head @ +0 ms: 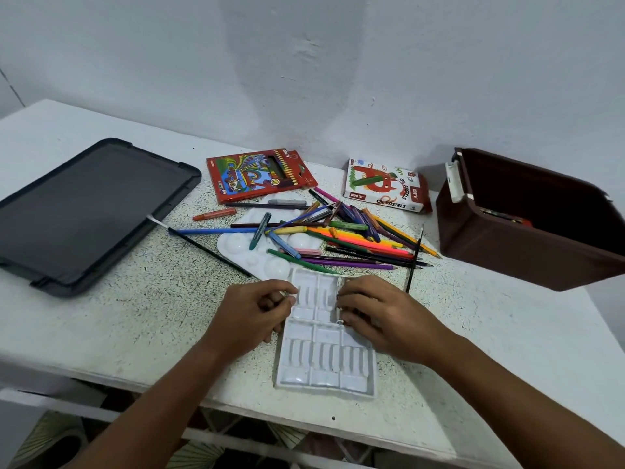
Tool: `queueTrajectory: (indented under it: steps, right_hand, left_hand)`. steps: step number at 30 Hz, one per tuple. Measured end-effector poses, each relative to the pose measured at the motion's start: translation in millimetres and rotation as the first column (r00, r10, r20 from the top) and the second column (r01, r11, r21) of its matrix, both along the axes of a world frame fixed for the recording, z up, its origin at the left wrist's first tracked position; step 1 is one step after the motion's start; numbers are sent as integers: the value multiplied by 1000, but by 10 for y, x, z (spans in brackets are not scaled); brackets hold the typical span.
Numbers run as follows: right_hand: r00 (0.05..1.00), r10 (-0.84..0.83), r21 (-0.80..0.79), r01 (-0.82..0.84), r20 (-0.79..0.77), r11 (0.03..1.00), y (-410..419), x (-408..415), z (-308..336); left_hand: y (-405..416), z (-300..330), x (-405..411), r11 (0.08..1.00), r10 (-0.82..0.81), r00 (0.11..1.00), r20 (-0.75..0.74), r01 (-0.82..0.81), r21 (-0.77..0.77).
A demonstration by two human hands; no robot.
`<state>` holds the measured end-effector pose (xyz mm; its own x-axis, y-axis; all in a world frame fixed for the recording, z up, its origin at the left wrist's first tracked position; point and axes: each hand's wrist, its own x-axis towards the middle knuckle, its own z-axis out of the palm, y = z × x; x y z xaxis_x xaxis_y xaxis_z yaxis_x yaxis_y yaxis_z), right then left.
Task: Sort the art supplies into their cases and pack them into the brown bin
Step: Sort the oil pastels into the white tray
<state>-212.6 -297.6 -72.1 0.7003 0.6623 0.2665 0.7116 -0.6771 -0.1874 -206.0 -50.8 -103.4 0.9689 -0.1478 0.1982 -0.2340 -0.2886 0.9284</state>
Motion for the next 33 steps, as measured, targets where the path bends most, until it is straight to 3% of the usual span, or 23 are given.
queueTrajectory:
  steps: [16,22,25,33]
  right_hand:
    - [996,-44,-11,44,-84,999,39,26,-8]
    - [926,-358,135,372,-117,918,51,478,225]
    - [874,-468,-1,472,-128,882,31,868,261]
    - [817,-573,-326,528,-55,784,184,1304,180]
  left_hand:
    - [-10,-26,2,1000,10,1000,2,-10,-8]
    - [-9,-26,0,999,15,1000,-15,-16,-33]
    - [-13,-22,2,999,12,1000,-12,-12,-34]
    - [7,-45,9,1000,6,1000,-16,-6,-18]
